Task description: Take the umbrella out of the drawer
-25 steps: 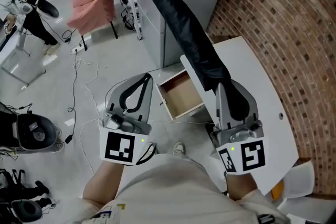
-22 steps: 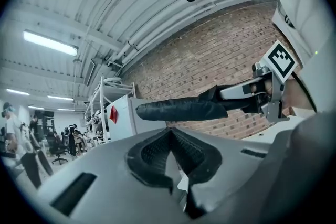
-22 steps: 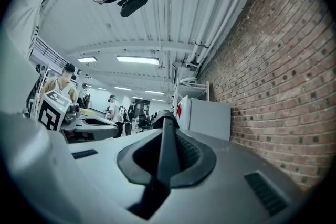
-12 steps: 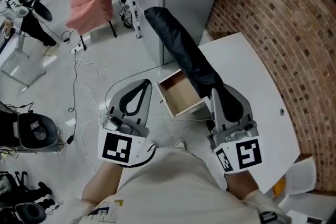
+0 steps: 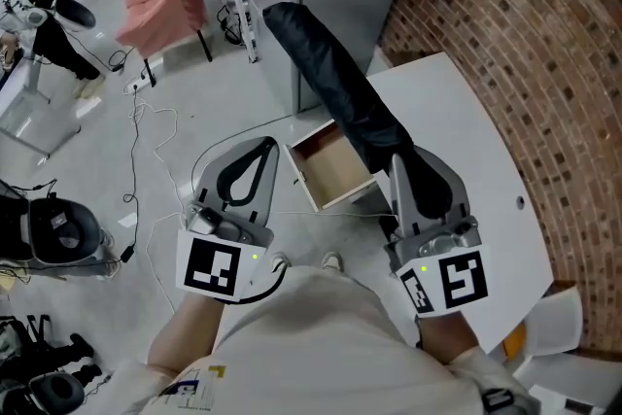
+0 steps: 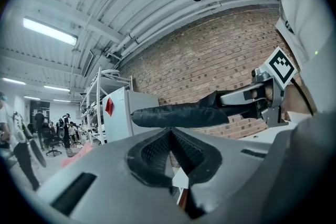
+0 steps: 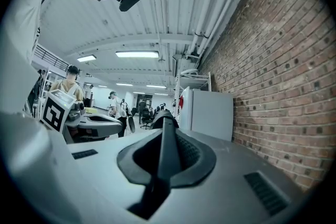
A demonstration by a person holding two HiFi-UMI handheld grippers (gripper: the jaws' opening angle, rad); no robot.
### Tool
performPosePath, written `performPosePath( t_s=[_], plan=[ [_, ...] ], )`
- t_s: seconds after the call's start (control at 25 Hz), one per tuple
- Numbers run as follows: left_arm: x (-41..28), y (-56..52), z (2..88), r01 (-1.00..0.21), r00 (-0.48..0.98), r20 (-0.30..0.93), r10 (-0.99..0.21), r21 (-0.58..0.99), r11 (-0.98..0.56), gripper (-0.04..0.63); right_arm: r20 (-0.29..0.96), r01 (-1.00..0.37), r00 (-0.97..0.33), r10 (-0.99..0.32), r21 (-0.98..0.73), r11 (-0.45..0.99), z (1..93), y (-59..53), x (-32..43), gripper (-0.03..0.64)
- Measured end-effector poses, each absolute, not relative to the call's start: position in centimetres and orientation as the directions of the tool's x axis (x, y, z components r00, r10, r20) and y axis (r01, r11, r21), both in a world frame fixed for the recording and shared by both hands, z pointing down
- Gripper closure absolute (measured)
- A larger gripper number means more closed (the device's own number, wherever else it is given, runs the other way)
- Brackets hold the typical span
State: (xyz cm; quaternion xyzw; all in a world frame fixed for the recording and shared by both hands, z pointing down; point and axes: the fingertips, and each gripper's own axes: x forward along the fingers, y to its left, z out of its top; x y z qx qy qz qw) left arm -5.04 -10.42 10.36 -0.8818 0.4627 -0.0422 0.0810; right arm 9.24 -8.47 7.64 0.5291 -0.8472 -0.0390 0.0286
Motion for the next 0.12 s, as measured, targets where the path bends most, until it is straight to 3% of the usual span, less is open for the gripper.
performPosePath(
  t_s=[0.12],
  plan=[
    [-4.95,-10.63,10.3,-0.809,0.569,0.001,-0.822,-0.179,-0.56,0.588,0.012,-0.893,-0.44,-0.898,0.099,0.439,7.62,-8.67,9.25,0.597]
  ],
)
